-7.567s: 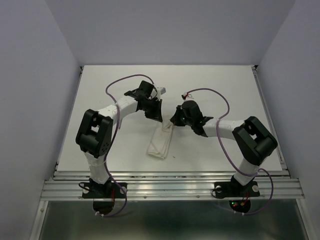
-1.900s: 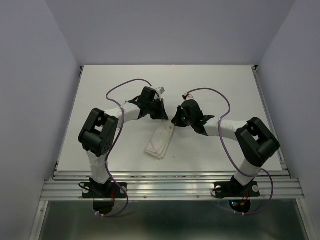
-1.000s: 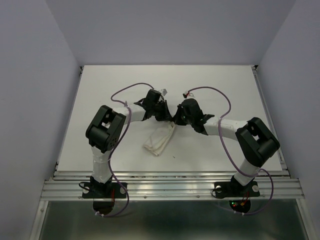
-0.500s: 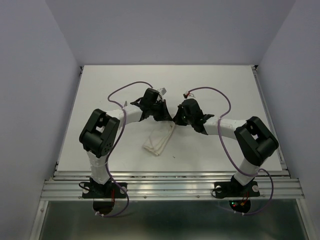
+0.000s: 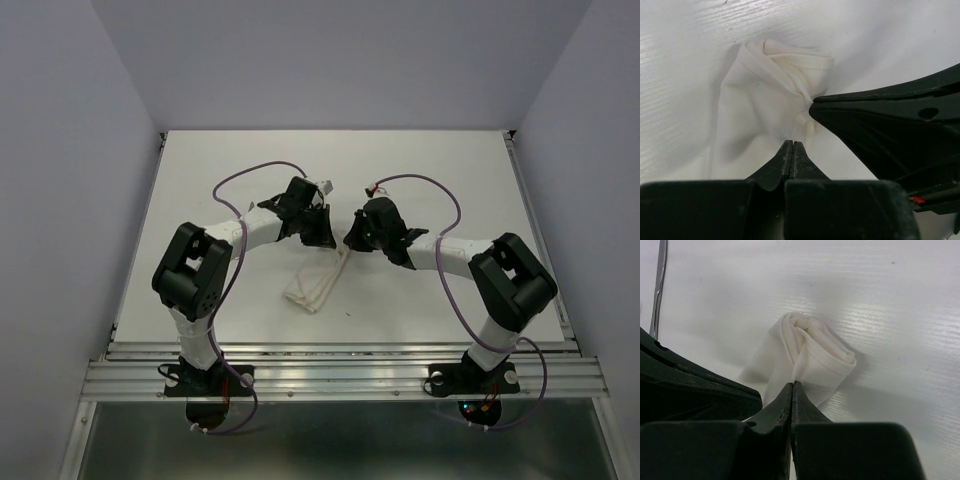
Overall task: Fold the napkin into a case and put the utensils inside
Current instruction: Stuff the top corner of the smaller-rectangle-folded napkin into the folded napkin.
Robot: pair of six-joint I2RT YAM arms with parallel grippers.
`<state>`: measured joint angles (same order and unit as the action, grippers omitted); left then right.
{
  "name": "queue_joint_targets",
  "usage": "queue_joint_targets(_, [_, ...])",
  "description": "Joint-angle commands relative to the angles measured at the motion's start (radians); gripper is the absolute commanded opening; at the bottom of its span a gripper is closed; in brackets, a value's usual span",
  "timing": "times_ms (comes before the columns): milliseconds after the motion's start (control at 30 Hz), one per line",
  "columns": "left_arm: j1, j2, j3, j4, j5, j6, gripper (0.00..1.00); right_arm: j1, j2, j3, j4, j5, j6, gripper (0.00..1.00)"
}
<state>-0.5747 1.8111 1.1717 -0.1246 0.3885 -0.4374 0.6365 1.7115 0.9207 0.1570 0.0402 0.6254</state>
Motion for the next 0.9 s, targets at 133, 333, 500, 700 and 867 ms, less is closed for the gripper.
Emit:
queue_joint_targets(133, [-0.005, 0.033, 0.026, 0.003, 0.006, 0.032, 0.00, 0.002, -0.023, 0.017, 0.030, -0.011, 0.002, 0.01])
queue_joint_targets(333, [-0.014, 0.086, 0.040, 0.042, 0.050, 0.023, 0.00, 0.002, -0.021, 0.021, 0.030, -0.014, 0.004, 0.01])
queue_joint_targets(500, [-0.030, 0.105, 0.052, 0.074, 0.067, 0.012, 0.00, 0.002, -0.020, 0.020, 0.030, -0.017, 0.003, 0.01])
queue_joint_targets(700, [-0.034, 0.106, 0.056, 0.117, 0.099, -0.004, 0.00, 0.002, -0.007, 0.027, 0.030, -0.031, 0.002, 0.01])
queue_joint_targets(867, [-0.036, 0.158, 0.059, 0.143, 0.093, -0.009, 0.00, 0.002, -0.001, 0.027, 0.032, -0.033, 0.000, 0.01])
